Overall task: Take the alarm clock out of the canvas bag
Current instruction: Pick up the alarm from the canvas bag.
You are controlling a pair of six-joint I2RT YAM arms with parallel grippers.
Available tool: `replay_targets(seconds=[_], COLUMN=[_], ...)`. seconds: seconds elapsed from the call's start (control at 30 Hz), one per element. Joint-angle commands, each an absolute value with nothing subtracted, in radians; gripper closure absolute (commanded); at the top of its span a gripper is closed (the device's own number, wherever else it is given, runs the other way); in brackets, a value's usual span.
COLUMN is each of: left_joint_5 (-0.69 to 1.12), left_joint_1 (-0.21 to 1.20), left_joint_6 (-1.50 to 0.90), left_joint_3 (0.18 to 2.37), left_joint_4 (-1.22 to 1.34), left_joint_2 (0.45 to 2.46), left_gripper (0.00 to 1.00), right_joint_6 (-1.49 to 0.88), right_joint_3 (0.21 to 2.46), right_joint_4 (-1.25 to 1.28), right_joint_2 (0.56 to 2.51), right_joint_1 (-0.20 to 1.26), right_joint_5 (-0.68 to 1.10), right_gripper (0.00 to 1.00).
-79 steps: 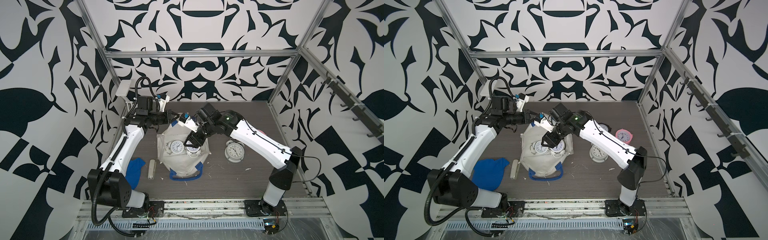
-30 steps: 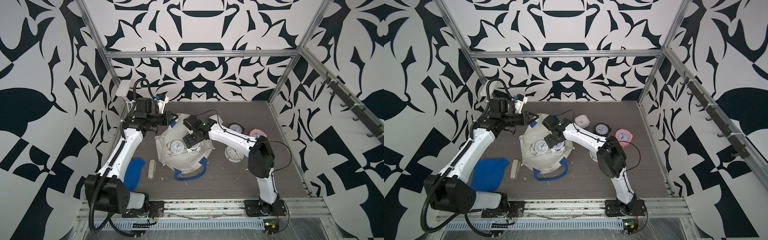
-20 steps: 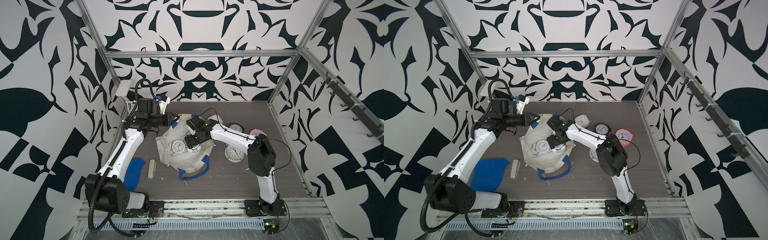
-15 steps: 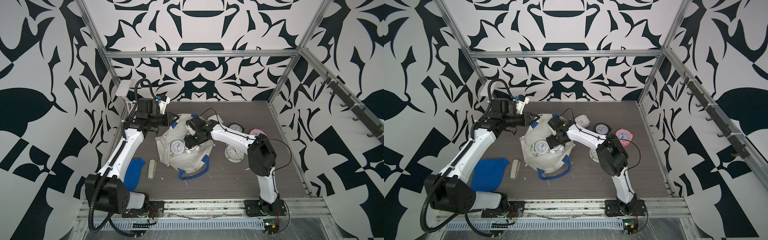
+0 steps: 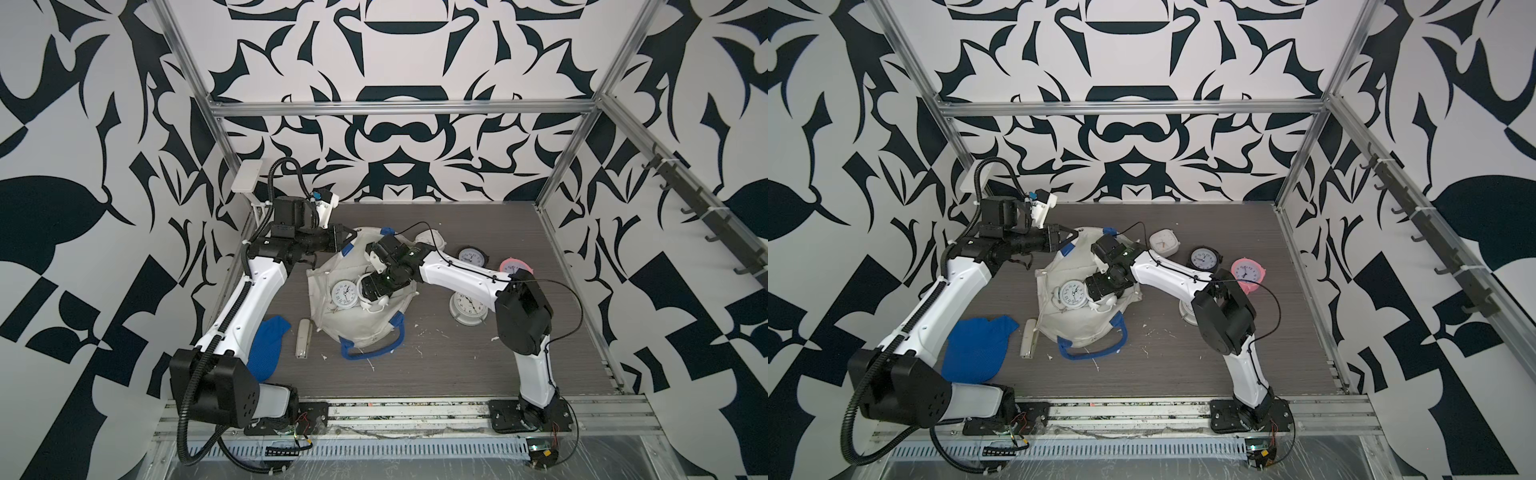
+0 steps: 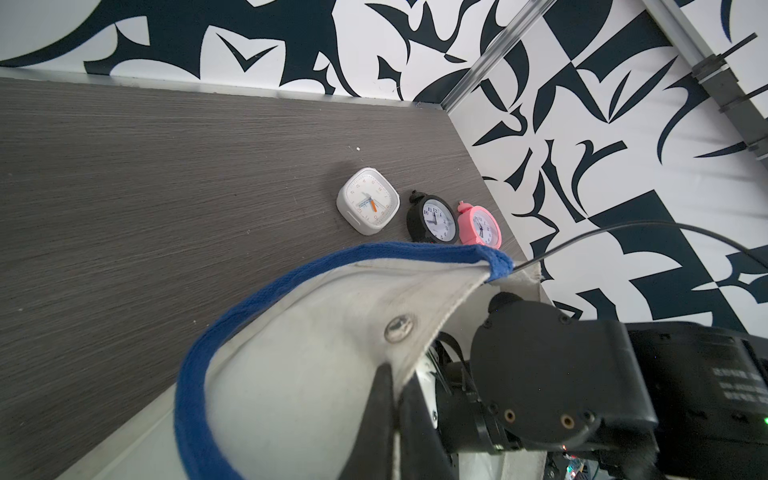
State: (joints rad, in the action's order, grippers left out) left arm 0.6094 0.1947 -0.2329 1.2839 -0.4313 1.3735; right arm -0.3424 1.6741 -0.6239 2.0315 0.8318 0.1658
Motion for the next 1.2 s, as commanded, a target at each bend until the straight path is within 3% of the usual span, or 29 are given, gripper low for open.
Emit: replay_targets(seconds=[0.0,0.6,0.93,1.17], left_joint_5=[0.642,0.634,0.629,0.627], left_joint_1=[0.201,0.213,0.215,0.215], left_joint_6=[-0.217,-0.207,-0.204,-0.200], left_joint_3=[1.285,1.285,1.286,1.284], left_joint_4=[-0.370,-0.388,-0.393,-0.396], left_joint_2=[1.335,1.337,1.335,1.335], left_gripper=[1.00,1.00,1.00,1.00], right_joint_6=[-0.373,-0.430,-0.439,-0.442], right_joint_3=[1.696,1.708,1.641,1.647], right_joint_4=[-0.652,-0.686,-0.479,-0.497], right_joint_2=[1.999,2.072,2.012,2.012], right_joint_1=[0.812,0.805,0.809,0.807], right_joint_5=[0.123,0.126,0.324,0.319], right_gripper=[0.10,0.09,0.10,0.18])
